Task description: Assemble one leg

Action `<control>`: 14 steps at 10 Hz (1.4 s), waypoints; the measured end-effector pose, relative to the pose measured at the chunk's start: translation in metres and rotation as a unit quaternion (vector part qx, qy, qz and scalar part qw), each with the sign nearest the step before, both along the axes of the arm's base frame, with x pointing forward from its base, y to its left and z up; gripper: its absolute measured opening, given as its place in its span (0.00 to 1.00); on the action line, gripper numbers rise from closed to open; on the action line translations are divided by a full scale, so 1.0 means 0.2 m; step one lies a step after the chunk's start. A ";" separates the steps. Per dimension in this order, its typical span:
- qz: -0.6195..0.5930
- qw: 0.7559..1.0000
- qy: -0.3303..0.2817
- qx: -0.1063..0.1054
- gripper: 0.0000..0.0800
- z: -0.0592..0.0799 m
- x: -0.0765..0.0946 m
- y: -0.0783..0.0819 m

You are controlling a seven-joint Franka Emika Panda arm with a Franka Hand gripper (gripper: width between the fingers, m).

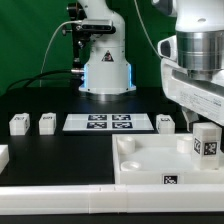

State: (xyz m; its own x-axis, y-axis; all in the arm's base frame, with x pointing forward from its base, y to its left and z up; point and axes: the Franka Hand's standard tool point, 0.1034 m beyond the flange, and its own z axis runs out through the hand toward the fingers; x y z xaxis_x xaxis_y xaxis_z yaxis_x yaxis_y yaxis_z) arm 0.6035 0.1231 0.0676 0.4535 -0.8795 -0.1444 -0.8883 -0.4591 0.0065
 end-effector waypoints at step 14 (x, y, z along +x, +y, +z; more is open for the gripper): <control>0.553 0.831 -0.061 0.030 0.78 -0.02 0.00 -0.04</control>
Offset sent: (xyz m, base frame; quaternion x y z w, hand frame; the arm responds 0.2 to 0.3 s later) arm 0.0000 0.0000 0.0000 0.0000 0.0000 -0.1987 0.9801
